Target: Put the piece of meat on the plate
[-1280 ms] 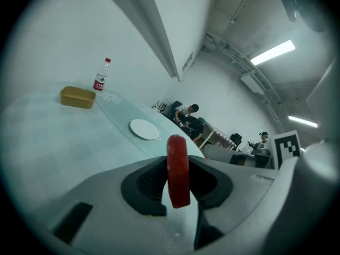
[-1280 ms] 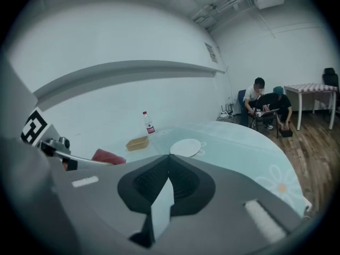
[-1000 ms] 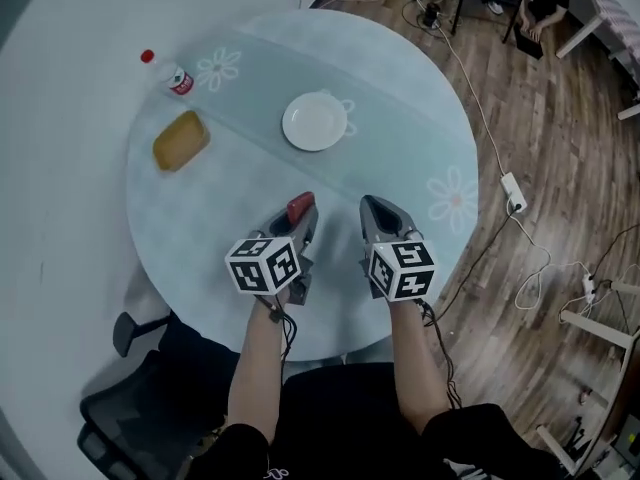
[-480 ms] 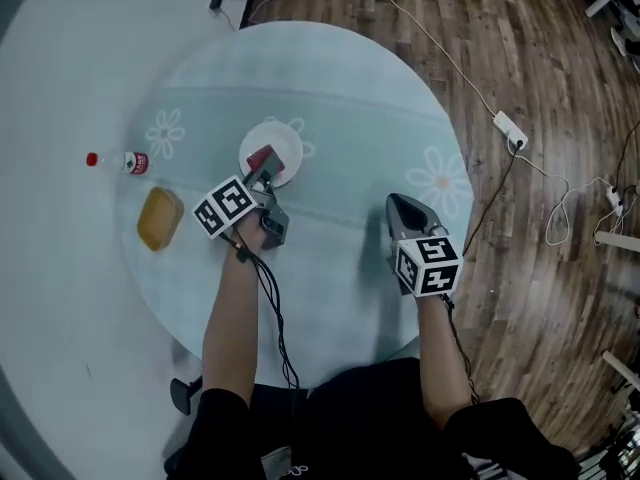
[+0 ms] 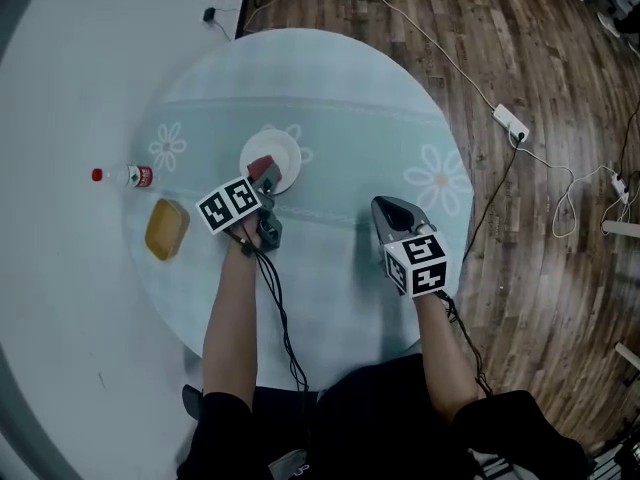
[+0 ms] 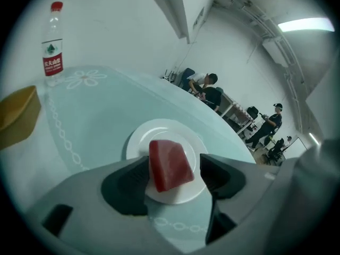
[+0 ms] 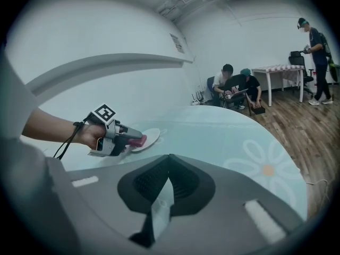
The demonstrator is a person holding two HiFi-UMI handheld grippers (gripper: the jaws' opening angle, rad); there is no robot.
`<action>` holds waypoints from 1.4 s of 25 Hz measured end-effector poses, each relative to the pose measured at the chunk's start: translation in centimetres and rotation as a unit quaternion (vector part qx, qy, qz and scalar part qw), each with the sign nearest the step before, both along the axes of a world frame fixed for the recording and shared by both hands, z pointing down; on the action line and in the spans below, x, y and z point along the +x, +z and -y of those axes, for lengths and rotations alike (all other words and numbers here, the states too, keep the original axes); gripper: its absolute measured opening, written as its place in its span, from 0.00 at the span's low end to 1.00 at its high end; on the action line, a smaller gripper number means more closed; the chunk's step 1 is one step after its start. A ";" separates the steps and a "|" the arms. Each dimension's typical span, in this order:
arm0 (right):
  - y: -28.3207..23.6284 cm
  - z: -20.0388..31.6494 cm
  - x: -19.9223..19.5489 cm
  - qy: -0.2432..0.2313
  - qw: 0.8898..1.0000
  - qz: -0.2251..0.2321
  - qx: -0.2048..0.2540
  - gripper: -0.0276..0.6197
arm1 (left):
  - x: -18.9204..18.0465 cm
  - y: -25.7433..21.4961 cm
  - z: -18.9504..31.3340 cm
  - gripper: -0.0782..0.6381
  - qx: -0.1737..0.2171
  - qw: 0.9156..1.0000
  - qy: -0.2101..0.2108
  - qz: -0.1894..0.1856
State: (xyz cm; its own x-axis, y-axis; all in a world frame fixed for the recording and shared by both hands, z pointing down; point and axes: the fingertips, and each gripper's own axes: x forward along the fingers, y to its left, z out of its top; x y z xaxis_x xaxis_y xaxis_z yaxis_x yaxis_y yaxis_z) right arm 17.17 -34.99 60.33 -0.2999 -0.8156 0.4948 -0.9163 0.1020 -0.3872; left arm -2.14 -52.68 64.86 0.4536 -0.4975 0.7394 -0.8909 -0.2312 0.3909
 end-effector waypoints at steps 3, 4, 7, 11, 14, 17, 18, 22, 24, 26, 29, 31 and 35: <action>-1.2 0.0 -0.9 -0.017 1.000 0.007 0.016 0.06 | -1.8 -0.9 -1.7 0.59 0.015 0.999 -0.026 0.027; -1.6 -0.1 -1.2 -0.022 1.000 0.008 0.021 0.06 | -2.2 -1.5 -2.4 0.59 0.023 0.999 -0.028 0.027; -3.3 -0.1 -1.9 -0.036 0.999 0.013 0.036 0.06 | -2.2 -4.6 -4.5 0.59 0.051 0.998 -0.041 -0.023; -6.5 -0.1 -4.0 -0.074 0.995 0.025 0.068 0.06 | -2.6 -11.4 -7.4 0.48 0.124 0.988 -0.065 -0.061; -8.8 -0.4 -6.7 -0.118 0.988 0.029 0.100 0.06 | -3.5 -16.1 -10.1 0.40 0.198 0.977 -0.071 -0.035; -11.3 -0.6 -8.0 -0.148 0.980 0.028 0.132 0.06 | -4.2 -21.1 -13.3 0.24 0.285 0.953 -0.105 -0.010; -12.3 -0.5 -8.2 -0.154 0.977 0.028 0.144 0.06 | -4.2 -22.9 -14.3 0.16 0.320 0.941 -0.112 0.002; -16.6 0.0 -9.4 -0.167 0.967 0.033 0.192 0.06 | -3.3 -28.0 -18.2 0.10 0.406 0.907 -0.104 0.040; -18.5 0.1 -10.4 -0.177 0.962 0.020 0.208 0.06 | -3.7 -29.6 -19.6 0.10 0.423 0.897 -0.112 0.070; -19.4 0.1 -11.9 -0.194 0.957 -0.017 0.214 0.06 | -4.8 -30.4 -21.0 0.11 0.433 0.886 -0.133 0.099; -20.0 -0.9 -14.3 -0.219 0.949 -0.042 0.224 0.06 | -7.2 -29.9 -23.0 0.11 0.425 0.880 -0.169 0.126; -20.3 -1.6 -15.2 -0.226 0.946 -0.037 0.228 0.06 | -8.4 -29.4 -23.9 0.11 0.418 0.882 -0.175 0.129; -20.3 -2.0 -15.5 -0.226 0.946 -0.031 0.230 0.06 | -9.1 -29.1 -24.6 0.11 0.416 0.883 -0.179 0.125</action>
